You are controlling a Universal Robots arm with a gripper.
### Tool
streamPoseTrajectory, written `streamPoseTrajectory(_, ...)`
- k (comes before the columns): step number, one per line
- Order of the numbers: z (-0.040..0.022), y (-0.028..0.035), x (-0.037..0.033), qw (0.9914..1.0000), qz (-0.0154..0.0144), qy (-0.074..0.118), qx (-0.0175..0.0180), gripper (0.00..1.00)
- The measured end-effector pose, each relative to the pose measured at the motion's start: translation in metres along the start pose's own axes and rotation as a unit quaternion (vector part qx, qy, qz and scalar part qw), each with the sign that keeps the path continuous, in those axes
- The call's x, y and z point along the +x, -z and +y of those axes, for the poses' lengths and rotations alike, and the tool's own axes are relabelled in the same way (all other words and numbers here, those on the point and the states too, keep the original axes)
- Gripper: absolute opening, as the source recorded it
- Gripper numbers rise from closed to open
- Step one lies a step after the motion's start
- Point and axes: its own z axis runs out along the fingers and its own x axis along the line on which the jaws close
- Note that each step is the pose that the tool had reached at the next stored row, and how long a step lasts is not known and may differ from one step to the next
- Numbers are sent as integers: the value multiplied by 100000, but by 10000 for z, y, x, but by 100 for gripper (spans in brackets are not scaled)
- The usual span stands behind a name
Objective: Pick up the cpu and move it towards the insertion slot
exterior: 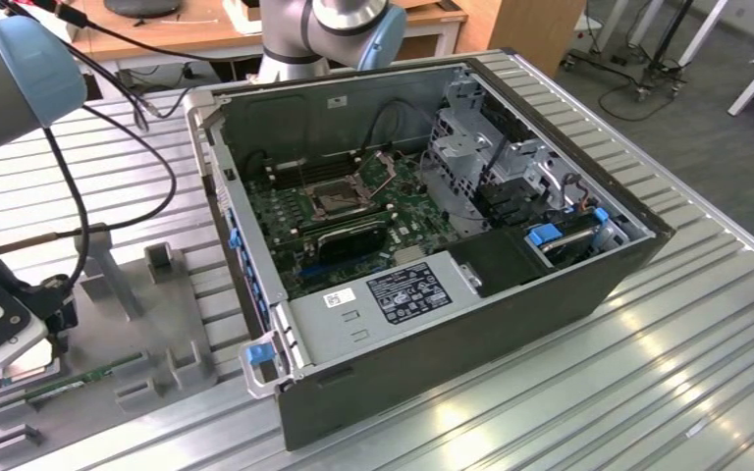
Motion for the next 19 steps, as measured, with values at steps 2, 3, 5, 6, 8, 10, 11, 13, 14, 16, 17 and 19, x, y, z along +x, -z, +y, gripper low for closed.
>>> streamPoseTrajectory(2,-1,0,2,100000,-1,-1,1,66)
streamPoseTrajectory(3,-1,0,3,100000,-2,1,1,66)
streamPoseTrajectory(5,-1,0,3,100000,-3,5,-1,66)
streamPoseTrajectory(6,-1,0,3,100000,-2,3,0,66)
streamPoseTrajectory(8,0,0,5,100000,-2,1,-1,66)
streamPoseTrajectory(10,0,0,6,100000,-2,1,-1,66)
streamPoseTrajectory(11,0,-1,6,100000,-5,1,-2,66)
streamPoseTrajectory(13,0,0,6,100000,-2,2,-2,66)
streamPoseTrajectory(14,0,0,6,100000,-3,2,0,66)
streamPoseTrajectory(16,0,0,7,100000,-3,2,0,66)
streamPoseTrajectory(17,0,-1,7,100000,-6,2,-3,66)
streamPoseTrajectory(19,0,-1,8,100000,-3,0,-1,65)
